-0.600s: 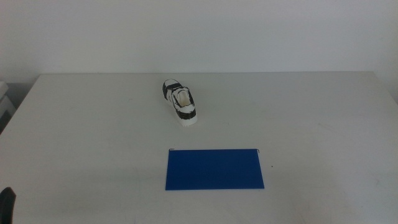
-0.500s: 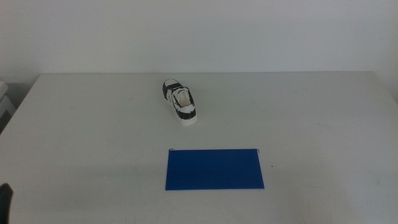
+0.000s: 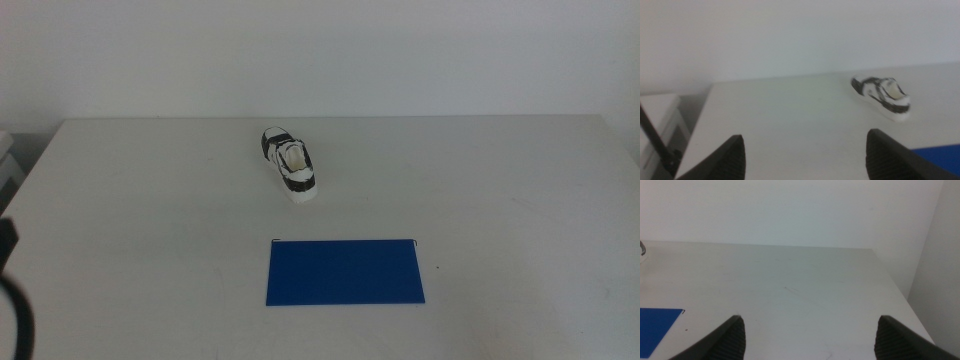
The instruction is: Use one arm to grab the shoe from the table and place it on the mat.
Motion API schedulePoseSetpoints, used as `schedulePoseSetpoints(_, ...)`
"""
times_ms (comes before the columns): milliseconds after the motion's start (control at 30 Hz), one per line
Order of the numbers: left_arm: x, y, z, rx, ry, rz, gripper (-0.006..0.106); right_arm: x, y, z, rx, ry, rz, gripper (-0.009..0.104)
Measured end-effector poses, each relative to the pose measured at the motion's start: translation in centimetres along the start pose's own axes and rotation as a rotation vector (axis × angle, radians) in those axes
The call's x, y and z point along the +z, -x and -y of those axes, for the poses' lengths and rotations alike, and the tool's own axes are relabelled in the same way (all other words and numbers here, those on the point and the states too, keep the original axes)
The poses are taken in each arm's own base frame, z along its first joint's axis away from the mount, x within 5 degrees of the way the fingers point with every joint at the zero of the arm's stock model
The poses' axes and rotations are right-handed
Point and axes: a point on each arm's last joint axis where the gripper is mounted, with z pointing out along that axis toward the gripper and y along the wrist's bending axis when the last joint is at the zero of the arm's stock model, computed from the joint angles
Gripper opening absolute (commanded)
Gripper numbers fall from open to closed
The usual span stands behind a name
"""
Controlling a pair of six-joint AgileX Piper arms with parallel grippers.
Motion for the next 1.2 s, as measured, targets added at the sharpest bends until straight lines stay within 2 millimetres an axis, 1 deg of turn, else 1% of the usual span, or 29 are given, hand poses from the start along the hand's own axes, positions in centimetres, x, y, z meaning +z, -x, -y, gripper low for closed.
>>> schedulePoseSetpoints(133,1.1,3.1,0.4,-0.008,-0.034,-0.086,0.079,0.0,0.0,0.0,0.000,0.000,0.000,0.066)
schedulePoseSetpoints(367,4.3,8.3,0.8,-0.038,-0.048,-0.269,0.079,0.0,0.0,0.0,0.000,0.000,0.000,0.066)
schedulePoseSetpoints(533,6.3,12.0,1.8,-0.026,-0.095,-0.305,0.079,0.0,0.0,0.0,0.000,0.000,0.000,0.066)
schedulePoseSetpoints(633,8.2,13.4,2.9,-0.021,-0.140,-0.320,0.079,0.0,0.0,0.0,0.000,0.000,0.000,0.066)
schedulePoseSetpoints(767,10.6,14.6,4.4,-0.034,-0.193,-0.360,0.079,0.0,0.0,0.0,0.000,0.000,0.000,0.066)
schedulePoseSetpoints(833,12.0,14.8,5.0,-0.049,-0.213,-0.401,0.079,0.0,0.0,0.0,0.000,0.000,0.000,0.066)
schedulePoseSetpoints(933,14.1,15.0,5.8,-0.063,-0.228,-0.446,0.079,0.0,0.0,0.0,0.000,0.000,0.000,0.066)
schedulePoseSetpoints(1033,15.6,14.8,6.2,-0.077,-0.233,-0.478,0.079,0.0,0.0,0.0,0.000,0.000,0.000,0.066)
schedulePoseSetpoints(1200,17.2,14.0,6.6,-0.102,-0.228,-0.521,0.079,0.0,0.0,0.0,0.000,0.000,0.000,0.066)
